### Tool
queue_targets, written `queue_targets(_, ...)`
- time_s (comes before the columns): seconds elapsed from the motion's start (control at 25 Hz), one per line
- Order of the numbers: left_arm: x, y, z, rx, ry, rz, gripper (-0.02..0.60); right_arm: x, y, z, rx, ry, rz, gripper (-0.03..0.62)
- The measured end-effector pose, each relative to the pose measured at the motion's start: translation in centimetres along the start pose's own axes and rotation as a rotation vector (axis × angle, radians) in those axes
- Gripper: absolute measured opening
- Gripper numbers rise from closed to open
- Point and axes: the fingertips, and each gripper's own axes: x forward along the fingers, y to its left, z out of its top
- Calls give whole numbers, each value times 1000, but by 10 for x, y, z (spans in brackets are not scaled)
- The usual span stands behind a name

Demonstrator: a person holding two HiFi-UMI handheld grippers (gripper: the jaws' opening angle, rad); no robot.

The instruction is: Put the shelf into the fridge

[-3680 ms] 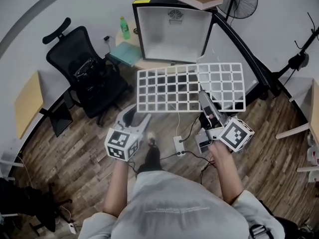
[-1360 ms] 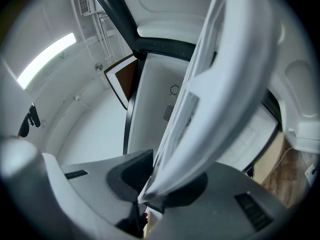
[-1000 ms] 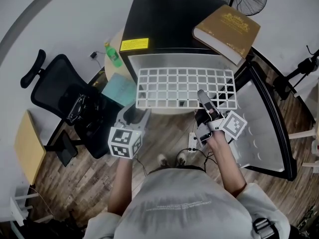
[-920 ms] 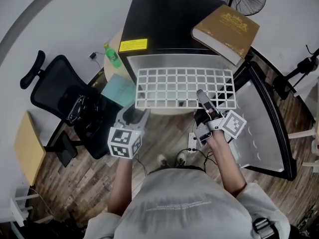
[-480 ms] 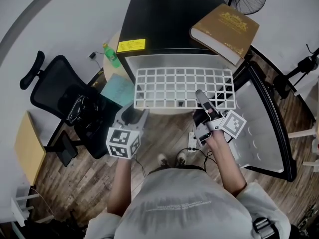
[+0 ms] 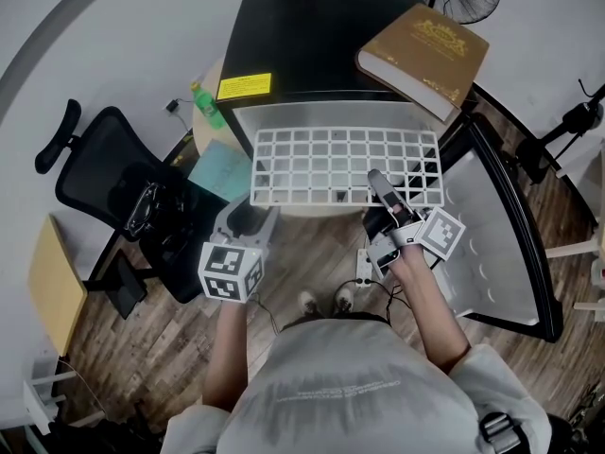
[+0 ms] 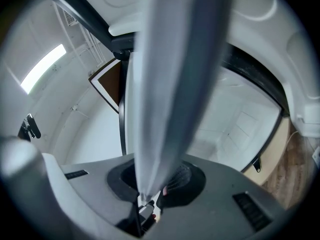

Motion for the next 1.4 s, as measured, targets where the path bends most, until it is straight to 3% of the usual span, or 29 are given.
queue_targets(1.16, 2, -2, 3, -15, -14, -3, 186, 3, -8, 4, 23, 6, -19, 57)
queue_targets(1.4, 6, -6, 6, -54, -27, -15, 173, 8, -9, 10, 22, 11, -19, 58)
